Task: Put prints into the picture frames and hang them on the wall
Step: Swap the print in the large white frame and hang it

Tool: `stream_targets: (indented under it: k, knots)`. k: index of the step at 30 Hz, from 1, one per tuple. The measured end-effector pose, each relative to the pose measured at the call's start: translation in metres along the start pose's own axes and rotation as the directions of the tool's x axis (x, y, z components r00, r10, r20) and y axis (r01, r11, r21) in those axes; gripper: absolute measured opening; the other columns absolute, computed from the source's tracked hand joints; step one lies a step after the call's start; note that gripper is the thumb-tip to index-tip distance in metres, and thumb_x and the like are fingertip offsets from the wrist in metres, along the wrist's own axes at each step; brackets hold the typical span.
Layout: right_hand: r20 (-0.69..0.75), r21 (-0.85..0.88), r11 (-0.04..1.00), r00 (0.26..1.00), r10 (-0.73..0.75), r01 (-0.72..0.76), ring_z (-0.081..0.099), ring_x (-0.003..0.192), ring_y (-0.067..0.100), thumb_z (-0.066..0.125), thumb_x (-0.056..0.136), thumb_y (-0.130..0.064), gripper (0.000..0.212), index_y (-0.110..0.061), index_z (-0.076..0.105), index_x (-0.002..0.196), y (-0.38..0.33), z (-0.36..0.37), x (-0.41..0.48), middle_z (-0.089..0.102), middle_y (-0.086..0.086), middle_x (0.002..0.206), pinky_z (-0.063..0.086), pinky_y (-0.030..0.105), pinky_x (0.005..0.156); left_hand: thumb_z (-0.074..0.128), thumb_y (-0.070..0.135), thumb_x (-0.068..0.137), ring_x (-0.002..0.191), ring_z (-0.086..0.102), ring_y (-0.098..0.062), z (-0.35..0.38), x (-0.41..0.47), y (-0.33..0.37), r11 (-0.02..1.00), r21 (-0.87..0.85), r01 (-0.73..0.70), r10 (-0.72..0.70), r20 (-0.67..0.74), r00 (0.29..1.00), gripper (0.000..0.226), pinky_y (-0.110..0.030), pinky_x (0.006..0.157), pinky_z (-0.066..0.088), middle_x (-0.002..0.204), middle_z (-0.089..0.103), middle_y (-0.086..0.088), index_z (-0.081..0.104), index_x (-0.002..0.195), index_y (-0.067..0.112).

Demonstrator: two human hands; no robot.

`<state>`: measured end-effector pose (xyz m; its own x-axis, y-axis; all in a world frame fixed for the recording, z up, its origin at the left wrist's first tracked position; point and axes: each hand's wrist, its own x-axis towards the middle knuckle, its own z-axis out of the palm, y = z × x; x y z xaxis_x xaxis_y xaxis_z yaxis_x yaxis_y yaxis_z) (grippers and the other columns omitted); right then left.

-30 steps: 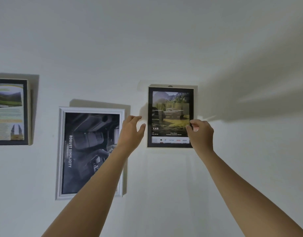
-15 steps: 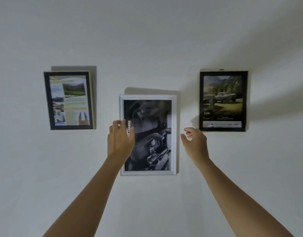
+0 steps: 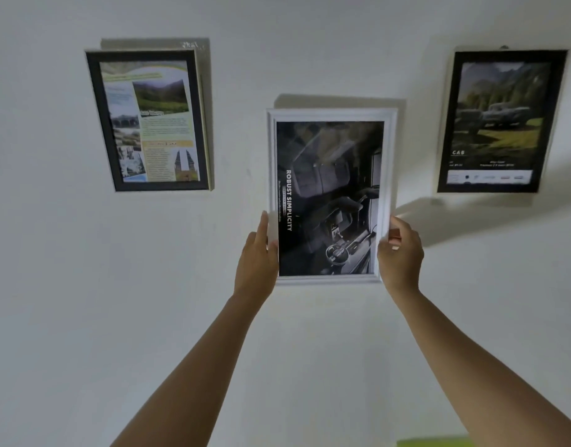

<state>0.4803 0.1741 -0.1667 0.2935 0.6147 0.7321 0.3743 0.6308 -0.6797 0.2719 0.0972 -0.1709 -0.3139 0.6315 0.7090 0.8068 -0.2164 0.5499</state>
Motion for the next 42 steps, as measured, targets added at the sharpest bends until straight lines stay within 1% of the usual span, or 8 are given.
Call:
stream_targets:
  k: [14,18,24,26,30,34,38,42]
  knots:
    - [0.06,0.086,0.996,0.998,0.003,-0.008,0.057,0.091,0.025,0.05,0.086,0.004,0.042,-0.01,0.054,0.125,-0.045,-0.057,0.002,0.055,0.018,0.112,0.038,0.006,0.075,0.04,0.027,0.098,0.098,0.051,-0.012,-0.052,-0.018,0.048,0.998,-0.055,0.023,-0.024,-0.01,1.0,0.053,-0.026,0.079,0.046,0.123,0.055,-0.004,0.017,0.146,0.034]
    - [0.129,0.156,0.988,0.992,-0.01,-0.01,0.06,0.099,0.025,0.052,0.088,-0.002,0.04,-0.012,0.052,0.126,-0.05,-0.088,-0.013,0.061,0.011,0.118,0.046,0.025,0.085,0.041,0.025,0.098,0.096,0.05,-0.011,-0.071,-0.048,0.071,0.996,-0.084,0.036,-0.038,-0.024,0.999,0.053,-0.023,0.076,0.044,0.119,0.055,-0.002,0.019,0.145,0.035]
    - [0.283,0.205,0.971,0.957,0.061,-0.122,0.058,0.088,0.017,0.055,0.087,-0.005,0.032,-0.015,0.056,0.117,-0.017,-0.145,-0.095,0.061,0.0,0.101,0.043,0.011,0.078,0.045,0.022,0.096,0.082,0.056,-0.018,-0.067,-0.156,0.059,0.982,-0.072,0.176,-0.171,0.074,0.983,0.054,-0.035,0.077,0.051,0.104,0.054,0.002,0.024,0.144,0.034]
    - [0.359,0.186,0.967,0.928,0.099,-0.175,0.056,0.091,0.016,0.053,0.09,-0.006,0.03,-0.014,0.054,0.119,0.004,-0.16,-0.139,0.058,0.001,0.106,0.041,0.005,0.077,0.047,0.019,0.096,0.074,0.057,-0.021,-0.056,-0.209,0.043,0.958,-0.073,0.277,-0.266,0.138,0.954,0.053,-0.041,0.077,0.053,0.102,0.056,-0.002,0.027,0.144,0.032]
    - [0.511,0.081,0.94,0.823,0.247,-0.332,0.053,0.098,0.022,0.044,0.094,-0.007,0.03,-0.015,0.048,0.123,0.046,-0.189,-0.229,0.054,0.004,0.112,0.041,0.023,0.078,0.049,0.016,0.094,0.074,0.057,-0.02,-0.031,-0.32,0.012,0.867,-0.062,0.495,-0.459,0.289,0.84,0.051,-0.042,0.076,0.054,0.094,0.058,-0.004,0.032,0.142,0.027]
    - [0.584,-0.015,0.906,0.732,0.351,-0.422,0.052,0.098,0.016,0.047,0.093,-0.005,0.033,-0.013,0.049,0.125,0.066,-0.216,-0.297,0.051,-0.001,0.114,0.04,0.012,0.073,0.049,0.014,0.094,0.069,0.056,-0.019,-0.022,-0.403,-0.015,0.75,0.029,0.661,-0.611,0.414,0.675,0.052,-0.042,0.075,0.054,0.086,0.054,0.001,0.032,0.143,0.021]
    - [0.534,-0.063,0.876,0.725,0.435,-0.479,0.056,0.09,0.013,0.05,0.091,-0.004,0.033,-0.013,0.055,0.122,0.068,-0.218,-0.344,0.056,0.002,0.114,0.041,0.002,0.07,0.048,0.015,0.095,0.098,0.058,-0.025,-0.018,-0.432,-0.027,0.699,0.154,0.698,-0.662,0.509,0.551,0.055,-0.04,0.089,0.048,0.117,0.057,-0.011,0.026,0.145,0.016]
    - [0.457,-0.048,0.933,0.823,0.339,-0.358,0.052,0.096,-0.008,0.053,0.088,0.001,0.035,-0.01,0.057,0.121,0.049,-0.209,-0.365,0.057,0.003,0.108,0.04,0.002,0.08,0.045,0.027,0.096,0.129,0.041,-0.028,-0.016,-0.401,-0.019,0.83,0.055,0.554,-0.507,0.487,0.711,0.054,-0.042,0.105,0.037,0.139,0.043,-0.013,0.024,0.146,0.019]
